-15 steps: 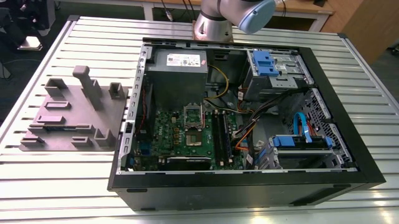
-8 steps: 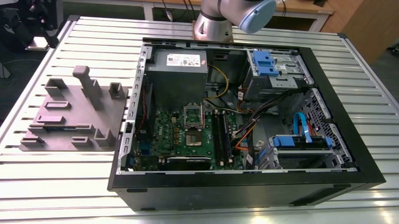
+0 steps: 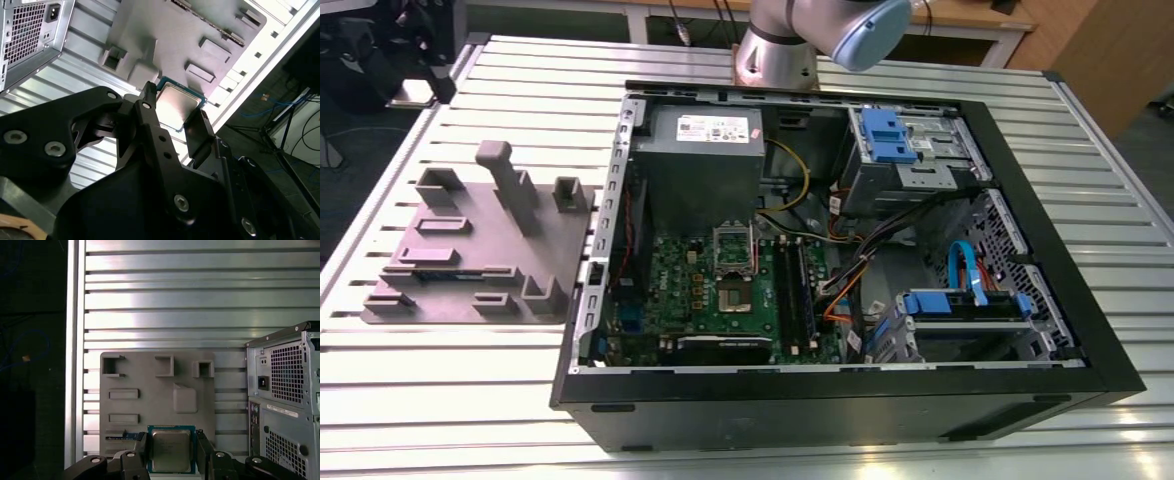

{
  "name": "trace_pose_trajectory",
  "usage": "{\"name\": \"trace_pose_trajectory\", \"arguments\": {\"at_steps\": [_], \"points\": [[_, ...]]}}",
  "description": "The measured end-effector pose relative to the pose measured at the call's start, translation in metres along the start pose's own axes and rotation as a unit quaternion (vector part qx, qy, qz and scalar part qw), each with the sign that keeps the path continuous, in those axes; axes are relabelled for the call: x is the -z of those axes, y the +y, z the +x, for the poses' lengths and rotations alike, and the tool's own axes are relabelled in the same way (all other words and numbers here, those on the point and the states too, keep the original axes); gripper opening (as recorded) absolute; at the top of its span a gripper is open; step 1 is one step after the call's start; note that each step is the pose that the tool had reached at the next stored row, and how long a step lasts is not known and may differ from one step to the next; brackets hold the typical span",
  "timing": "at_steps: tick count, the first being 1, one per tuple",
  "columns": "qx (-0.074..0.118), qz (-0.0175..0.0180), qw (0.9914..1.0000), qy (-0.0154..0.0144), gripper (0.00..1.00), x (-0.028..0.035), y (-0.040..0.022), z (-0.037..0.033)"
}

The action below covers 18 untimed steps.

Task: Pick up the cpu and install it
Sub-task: 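Pick up the cpu and move it towards the insertion slot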

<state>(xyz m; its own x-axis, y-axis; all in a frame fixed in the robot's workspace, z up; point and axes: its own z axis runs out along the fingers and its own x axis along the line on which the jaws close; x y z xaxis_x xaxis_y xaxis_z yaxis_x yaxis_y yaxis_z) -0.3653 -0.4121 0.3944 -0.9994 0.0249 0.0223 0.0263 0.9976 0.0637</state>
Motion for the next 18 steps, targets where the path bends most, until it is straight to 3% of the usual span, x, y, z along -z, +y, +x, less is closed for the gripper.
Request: {"name": "trace_pose_trajectory", "arguments": {"at_steps": [9,11,18], "points": [[0.000,0.0001,1.00000,0.0000,0.47,0.0002,0.0002,-0.0065],[0.000,0.0000,1.00000,0.0000,0.47,0.0003,0.0004,-0.0132],[0.000,0.0000,1.00000,0.0000,0.47,0.0003,0.0005,-0.0144]]}}
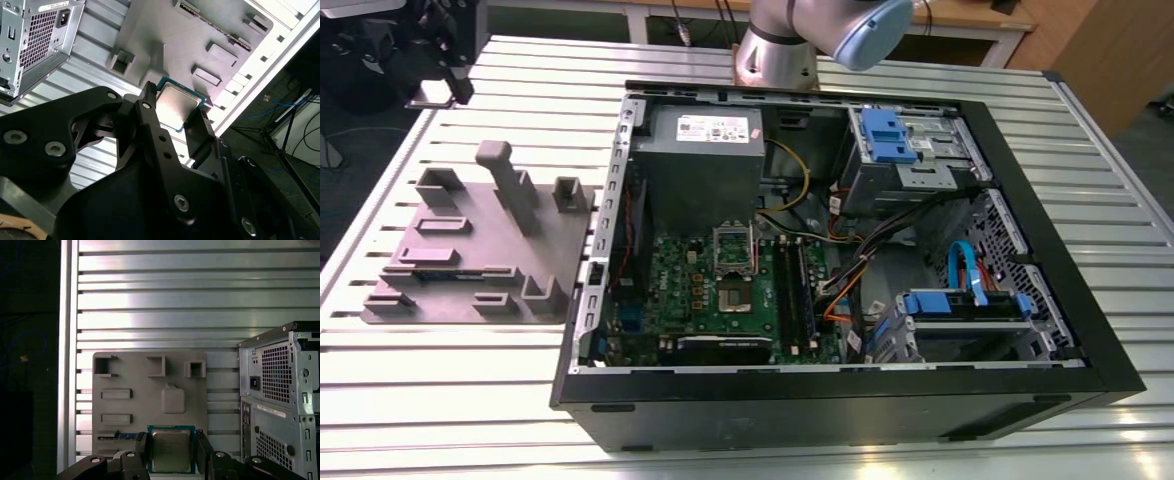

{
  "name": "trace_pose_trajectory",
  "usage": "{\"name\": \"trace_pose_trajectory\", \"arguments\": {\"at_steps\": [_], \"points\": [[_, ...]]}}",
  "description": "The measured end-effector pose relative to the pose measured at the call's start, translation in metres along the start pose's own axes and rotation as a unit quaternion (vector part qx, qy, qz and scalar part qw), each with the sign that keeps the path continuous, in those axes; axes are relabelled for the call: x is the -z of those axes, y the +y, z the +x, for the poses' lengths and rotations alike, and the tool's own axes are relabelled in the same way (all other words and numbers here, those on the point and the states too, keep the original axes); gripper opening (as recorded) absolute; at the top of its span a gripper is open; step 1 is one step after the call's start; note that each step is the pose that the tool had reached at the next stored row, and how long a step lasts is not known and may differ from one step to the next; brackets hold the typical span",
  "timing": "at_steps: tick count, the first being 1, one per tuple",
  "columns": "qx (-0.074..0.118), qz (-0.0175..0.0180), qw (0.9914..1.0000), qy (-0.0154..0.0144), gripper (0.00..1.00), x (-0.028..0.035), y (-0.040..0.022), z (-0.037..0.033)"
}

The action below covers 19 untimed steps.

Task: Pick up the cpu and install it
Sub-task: 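Pick up the cpu and move it towards the insertion slot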

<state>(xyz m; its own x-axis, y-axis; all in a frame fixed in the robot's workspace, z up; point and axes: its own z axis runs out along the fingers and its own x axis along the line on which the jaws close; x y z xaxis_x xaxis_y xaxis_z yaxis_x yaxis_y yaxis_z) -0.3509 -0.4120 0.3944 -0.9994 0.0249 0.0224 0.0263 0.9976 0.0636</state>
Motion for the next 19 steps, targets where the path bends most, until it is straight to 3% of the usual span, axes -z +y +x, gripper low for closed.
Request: {"name": "trace_pose_trajectory", "arguments": {"at_steps": [19], "points": [[0.000,0.0000,1.00000,0.0000,0.47,0.0001,0.0002,-0.0058]]}}
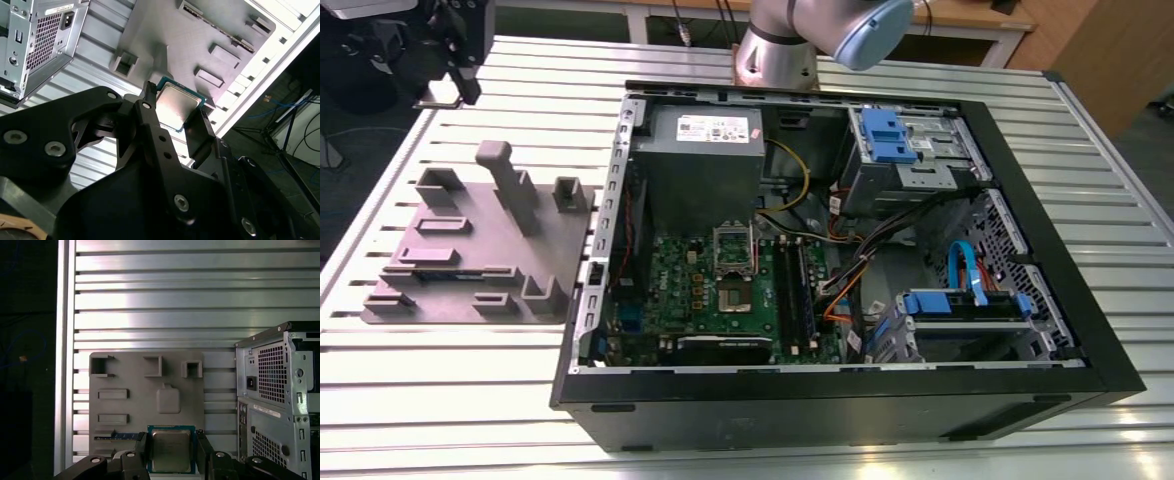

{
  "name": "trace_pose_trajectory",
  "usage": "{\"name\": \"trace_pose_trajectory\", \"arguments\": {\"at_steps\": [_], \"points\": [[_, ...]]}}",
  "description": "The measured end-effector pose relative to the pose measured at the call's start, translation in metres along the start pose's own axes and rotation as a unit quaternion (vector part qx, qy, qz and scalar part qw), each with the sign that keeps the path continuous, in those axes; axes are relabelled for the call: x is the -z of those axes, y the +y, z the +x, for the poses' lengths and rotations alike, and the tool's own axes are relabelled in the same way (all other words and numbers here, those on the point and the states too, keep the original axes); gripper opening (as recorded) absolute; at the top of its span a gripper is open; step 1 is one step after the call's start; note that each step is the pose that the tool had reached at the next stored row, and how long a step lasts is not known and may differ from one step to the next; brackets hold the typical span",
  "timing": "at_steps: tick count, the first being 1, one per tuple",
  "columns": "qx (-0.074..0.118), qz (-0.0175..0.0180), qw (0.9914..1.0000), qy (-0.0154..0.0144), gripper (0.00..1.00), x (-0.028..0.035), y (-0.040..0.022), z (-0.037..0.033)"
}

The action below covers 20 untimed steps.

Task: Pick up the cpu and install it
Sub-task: 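Pick up the cpu and move it towards the insertion slot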

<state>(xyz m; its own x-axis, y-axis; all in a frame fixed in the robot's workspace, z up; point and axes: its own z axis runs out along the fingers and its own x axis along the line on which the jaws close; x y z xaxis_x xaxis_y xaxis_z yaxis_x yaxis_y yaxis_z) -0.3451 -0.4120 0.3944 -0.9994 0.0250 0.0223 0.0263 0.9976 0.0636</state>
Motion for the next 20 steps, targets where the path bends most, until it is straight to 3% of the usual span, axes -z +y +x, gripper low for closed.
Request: {"name": "trace_pose_trajectory", "arguments": {"at_steps": [20], "points": [[0.000,0.0000,1.00000,0.0000,0.47,0.0002,0.0003,-0.0102]]}}
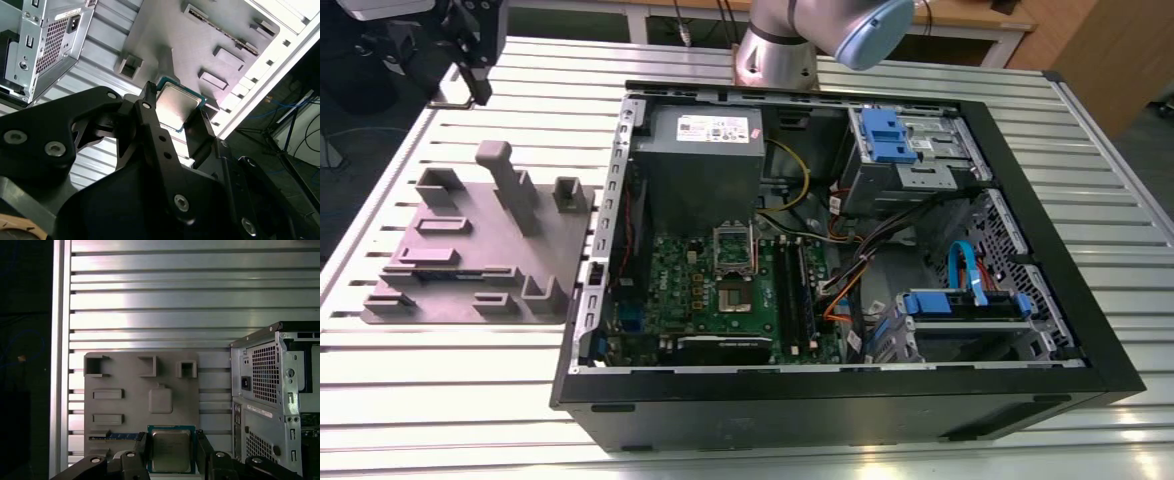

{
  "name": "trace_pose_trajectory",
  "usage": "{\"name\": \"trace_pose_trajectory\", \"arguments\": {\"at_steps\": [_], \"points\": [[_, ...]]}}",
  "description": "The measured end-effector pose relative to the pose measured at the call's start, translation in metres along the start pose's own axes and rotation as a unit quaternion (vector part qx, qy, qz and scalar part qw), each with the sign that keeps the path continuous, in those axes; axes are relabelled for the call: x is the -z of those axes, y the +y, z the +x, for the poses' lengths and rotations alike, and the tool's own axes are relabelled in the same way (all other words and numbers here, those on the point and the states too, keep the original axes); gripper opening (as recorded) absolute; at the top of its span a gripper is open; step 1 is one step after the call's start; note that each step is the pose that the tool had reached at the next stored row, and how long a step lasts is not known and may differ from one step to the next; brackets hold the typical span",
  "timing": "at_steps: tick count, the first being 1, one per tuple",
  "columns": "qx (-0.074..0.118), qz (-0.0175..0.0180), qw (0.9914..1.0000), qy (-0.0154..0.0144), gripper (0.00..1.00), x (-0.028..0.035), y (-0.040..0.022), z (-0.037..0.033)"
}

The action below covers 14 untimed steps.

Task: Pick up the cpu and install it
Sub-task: 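Pick up the cpu and move it towards the insertion slot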

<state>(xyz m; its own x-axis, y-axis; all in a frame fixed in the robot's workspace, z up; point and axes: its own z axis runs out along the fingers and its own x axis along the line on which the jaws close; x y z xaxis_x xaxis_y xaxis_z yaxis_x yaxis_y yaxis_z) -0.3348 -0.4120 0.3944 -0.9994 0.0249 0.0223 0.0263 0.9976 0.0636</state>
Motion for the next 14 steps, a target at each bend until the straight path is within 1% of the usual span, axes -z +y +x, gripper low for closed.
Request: {"name": "trace_pose_trajectory", "arguments": {"at_steps": [5,14], "points": [[0.000,0.0000,1.00000,0.0000,0.47,0.0001,0.0002,-0.0071],[0.000,0.0000,1.00000,0.0000,0.47,0.0005,0.0007,-0.0258]]}}
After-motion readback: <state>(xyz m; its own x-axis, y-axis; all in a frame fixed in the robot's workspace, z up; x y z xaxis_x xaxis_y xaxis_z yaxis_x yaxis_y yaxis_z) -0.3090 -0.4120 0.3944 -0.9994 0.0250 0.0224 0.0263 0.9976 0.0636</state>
